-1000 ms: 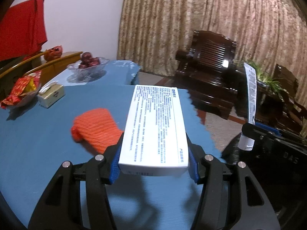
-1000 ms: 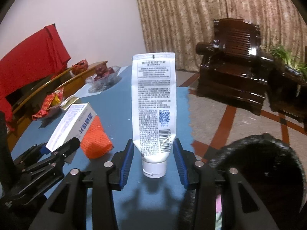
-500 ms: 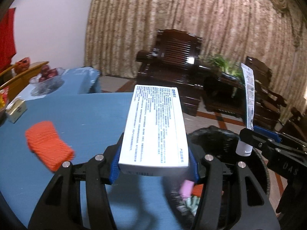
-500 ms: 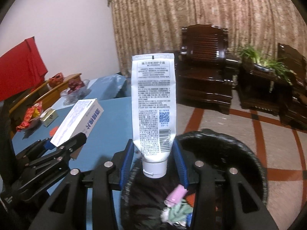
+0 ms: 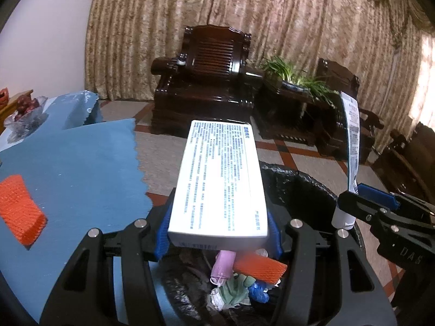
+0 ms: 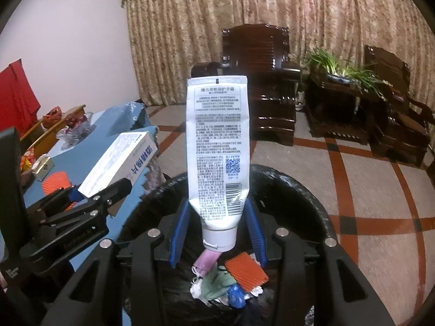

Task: Collect trash
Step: 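Open both grippers over the bin to drop the box and tube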

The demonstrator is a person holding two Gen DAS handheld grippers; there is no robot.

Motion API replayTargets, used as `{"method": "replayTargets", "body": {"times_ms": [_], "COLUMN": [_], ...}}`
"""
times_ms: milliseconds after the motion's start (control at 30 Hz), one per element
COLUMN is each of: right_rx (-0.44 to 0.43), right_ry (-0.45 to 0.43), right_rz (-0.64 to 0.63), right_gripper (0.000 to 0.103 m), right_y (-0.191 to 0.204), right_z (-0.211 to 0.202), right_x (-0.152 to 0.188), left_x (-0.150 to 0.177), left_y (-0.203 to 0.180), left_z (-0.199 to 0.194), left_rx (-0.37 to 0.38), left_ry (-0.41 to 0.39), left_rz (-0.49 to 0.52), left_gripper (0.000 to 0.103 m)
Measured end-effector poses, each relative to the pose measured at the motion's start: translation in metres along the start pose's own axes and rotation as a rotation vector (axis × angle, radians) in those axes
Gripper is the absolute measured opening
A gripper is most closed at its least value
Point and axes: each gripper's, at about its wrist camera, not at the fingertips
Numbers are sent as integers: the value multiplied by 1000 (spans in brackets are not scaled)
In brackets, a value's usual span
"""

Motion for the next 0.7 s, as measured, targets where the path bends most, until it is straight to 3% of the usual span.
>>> {"method": "replayTargets", "body": {"times_ms": [167, 200, 267, 500, 600, 700], "right_rx": [11, 15, 26, 63, 58, 43], "right_ry": [22, 24, 30, 19, 20, 20], "right_rz": [31, 37, 49, 74, 75, 70], "right_gripper": [40, 40, 47, 89, 97, 97], "right_y": [-12, -15, -20, -27, -26, -21], "right_z": [9, 10, 13, 11, 11, 11], "right_x": [7, 8, 9, 13, 14, 15], "left_x": [2, 2, 1, 0, 0, 0], "left_y": [-9, -10, -16, -2, 8, 21], "left_z": [12, 13, 14, 5, -3, -13], "left_rx": [8, 11, 14, 0, -23, -35], "left_ry": [19, 19, 19, 5, -9, -18], "left_rz": [22, 25, 27, 21, 15, -4], "left_gripper": [56, 60, 72, 82, 90, 91]}}
Point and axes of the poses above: each gripper's, at about its wrist camera, not at the fingertips, and z roughly the way its jaws point, y to its left, x to its underside, and after that the axes turned 12 degrees about y, right-handed
